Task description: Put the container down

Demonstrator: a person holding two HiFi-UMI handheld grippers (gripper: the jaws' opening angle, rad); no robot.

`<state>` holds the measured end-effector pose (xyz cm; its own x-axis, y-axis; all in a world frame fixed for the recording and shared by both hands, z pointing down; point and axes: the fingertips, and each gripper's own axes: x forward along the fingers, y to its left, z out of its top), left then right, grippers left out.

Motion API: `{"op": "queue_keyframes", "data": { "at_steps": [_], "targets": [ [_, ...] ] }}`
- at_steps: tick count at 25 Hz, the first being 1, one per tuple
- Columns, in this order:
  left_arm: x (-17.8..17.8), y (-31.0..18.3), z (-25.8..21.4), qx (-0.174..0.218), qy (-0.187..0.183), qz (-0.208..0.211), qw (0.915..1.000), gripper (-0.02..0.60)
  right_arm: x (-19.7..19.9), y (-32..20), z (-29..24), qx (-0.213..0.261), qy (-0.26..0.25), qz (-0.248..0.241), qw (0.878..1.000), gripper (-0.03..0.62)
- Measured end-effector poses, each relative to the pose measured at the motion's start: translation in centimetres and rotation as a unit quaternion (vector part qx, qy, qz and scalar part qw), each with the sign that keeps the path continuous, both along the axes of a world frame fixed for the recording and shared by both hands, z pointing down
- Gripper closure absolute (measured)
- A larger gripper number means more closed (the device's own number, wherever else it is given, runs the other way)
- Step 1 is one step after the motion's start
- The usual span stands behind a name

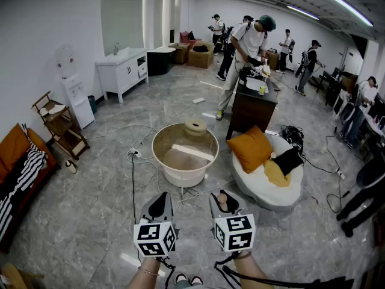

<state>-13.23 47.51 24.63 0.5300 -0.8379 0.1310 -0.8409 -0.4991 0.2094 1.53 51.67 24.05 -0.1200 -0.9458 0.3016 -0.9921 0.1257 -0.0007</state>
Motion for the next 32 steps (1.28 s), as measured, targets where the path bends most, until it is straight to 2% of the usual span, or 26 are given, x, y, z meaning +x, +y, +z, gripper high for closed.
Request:
{"op": "queue_keyframes", "data": {
  "at_steps": [5, 18, 26, 32],
  "targets": [
    [-0.9, -0.1, 0.4, -0.001, 0.001, -0.001, 1.0, 0.584, -0.9, 0.0, 0.4, -0.005, 0.001, -0.001, 1.0, 0.462],
    [-3.3, -1.7, 1.4, -0.009, -0.006, 0.004, 0.9999, 0.584, -2.2, -1.5, 1.2, -0.011, -0.036, 0.014, 0.999, 0.462],
    [-2.5, -3.8, 2.3, -0.016, -0.01, 0.009, 0.9998, 0.584, -1.4, -3.6, 1.5, -0.013, -0.034, 0.018, 0.999, 0.461],
    [-1.3, -7.2, 2.1, -0.012, -0.01, 0.003, 0.9999, 0.584, 0.1, -7.0, 1.5, -0.011, -0.032, 0.014, 0.999, 0.461]
  ]
}}
